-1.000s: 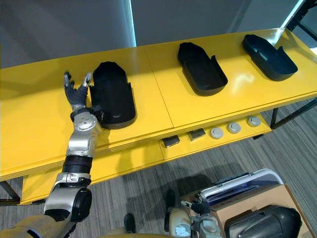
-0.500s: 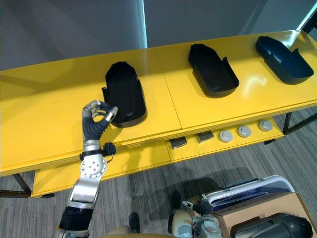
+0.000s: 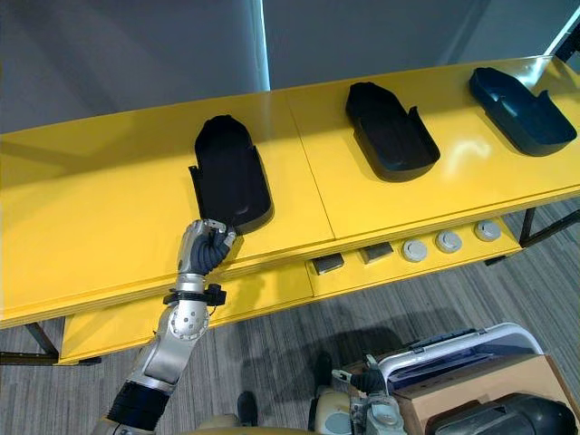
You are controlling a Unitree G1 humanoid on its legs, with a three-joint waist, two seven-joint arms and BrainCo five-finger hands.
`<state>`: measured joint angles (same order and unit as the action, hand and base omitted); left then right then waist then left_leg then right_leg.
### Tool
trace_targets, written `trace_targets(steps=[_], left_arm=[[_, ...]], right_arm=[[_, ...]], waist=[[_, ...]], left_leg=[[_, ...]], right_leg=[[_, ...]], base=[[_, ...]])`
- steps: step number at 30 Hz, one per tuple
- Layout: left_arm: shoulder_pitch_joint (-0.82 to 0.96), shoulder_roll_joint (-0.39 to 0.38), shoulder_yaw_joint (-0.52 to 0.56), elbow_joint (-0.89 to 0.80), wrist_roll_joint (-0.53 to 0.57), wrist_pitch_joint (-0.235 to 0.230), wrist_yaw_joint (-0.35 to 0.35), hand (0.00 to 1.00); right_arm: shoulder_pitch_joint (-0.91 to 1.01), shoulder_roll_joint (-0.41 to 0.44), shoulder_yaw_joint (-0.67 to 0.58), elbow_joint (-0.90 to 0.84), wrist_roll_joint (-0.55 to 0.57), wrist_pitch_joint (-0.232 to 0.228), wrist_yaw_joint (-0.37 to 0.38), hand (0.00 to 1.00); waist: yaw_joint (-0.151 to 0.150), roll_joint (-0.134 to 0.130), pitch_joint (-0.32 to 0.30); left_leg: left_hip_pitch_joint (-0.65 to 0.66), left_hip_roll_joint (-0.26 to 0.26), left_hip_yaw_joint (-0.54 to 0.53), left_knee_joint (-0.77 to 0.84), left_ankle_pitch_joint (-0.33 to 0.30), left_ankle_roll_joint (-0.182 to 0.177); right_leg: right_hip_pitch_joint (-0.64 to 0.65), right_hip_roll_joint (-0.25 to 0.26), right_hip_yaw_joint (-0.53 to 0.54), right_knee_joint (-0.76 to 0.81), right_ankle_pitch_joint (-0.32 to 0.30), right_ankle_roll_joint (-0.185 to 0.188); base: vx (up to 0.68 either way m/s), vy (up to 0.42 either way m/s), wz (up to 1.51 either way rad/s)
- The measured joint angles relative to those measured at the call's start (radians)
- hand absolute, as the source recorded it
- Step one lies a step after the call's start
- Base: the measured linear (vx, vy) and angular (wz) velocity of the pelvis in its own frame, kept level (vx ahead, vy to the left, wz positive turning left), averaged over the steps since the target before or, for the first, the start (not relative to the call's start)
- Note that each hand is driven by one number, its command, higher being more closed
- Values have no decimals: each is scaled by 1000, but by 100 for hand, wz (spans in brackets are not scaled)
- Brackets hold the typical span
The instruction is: Walk over and take plastic housings, then place them on the shelf
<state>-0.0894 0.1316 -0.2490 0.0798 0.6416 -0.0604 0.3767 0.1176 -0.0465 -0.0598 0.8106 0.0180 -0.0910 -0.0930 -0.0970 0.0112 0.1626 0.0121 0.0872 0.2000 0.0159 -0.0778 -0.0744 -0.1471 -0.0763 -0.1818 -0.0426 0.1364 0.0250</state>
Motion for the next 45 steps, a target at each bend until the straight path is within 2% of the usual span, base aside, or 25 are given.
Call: trace_targets(steps=[10, 21, 29, 35, 37, 41, 44, 45], left_arm=[[-43, -21, 19, 25, -1, 44, 22, 100], [-135, -25, 118, 79, -6, 95, 45, 100], [-136, -20, 141, 91, -26, 98, 45, 100], [-136, -26, 143, 60, -84, 94, 45, 100], [-135, -36, 140, -3, -98, 83, 45, 100], [-122, -42, 158, -187, -202, 16, 66, 100], [-77, -51, 261, -325, -310, -45, 83, 100], [-54, -50, 334, -366, -369, -74, 95, 100]], right_arm=[[-1, -1, -1, -1, -2, 4, -1, 0], [-4, 1, -4, -1, -3, 12, -11, 0], [-3, 1, -4, -1, -3, 12, -11, 0], [-1, 7, -15, 0, -2, 14, -11, 0], [0, 11, -21, 6, -2, 14, -11, 0], [0, 17, -23, 14, -2, 14, -12, 0], [-7, 16, -22, 28, -2, 13, -12, 0], [-6, 13, -22, 32, -2, 15, -12, 0]], waist=[[-2, 1, -1], [-7, -2, -2], [-7, -3, -3], [-3, -8, -5], [1, -13, -6], [2, -22, -12], [5, -22, -13], [14, -22, -13]], left_leg=[[-1, 4, 20, -4, 0, -1], [0, 0, 23, -14, 0, -1], [0, 0, 23, -13, 1, -2], [1, -1, 17, -13, 1, -1], [0, -2, 14, -13, 1, -1], [2, -3, -3, -10, 1, -1], [14, 0, -13, -10, 1, -1], [21, 0, -21, -10, 1, -1]], right_leg=[[-1, 8, 14, -20, 9, -1], [0, 7, 16, -33, 17, 3], [-1, 6, 16, -33, 21, 3], [2, 5, 15, -32, 20, 3], [3, 4, 14, -31, 20, 3], [16, 1, 1, -27, 16, 7], [29, 0, -8, -9, 1, 6], [39, 1, -12, -9, -1, 5]], base=[[-13, -18, -4], [5, 3, -1], [-8, -5, 0], [0, 0, 1], [0, 0, 5], [-8, -2, 10], [-25, -11, 11], [-23, -16, 13]])
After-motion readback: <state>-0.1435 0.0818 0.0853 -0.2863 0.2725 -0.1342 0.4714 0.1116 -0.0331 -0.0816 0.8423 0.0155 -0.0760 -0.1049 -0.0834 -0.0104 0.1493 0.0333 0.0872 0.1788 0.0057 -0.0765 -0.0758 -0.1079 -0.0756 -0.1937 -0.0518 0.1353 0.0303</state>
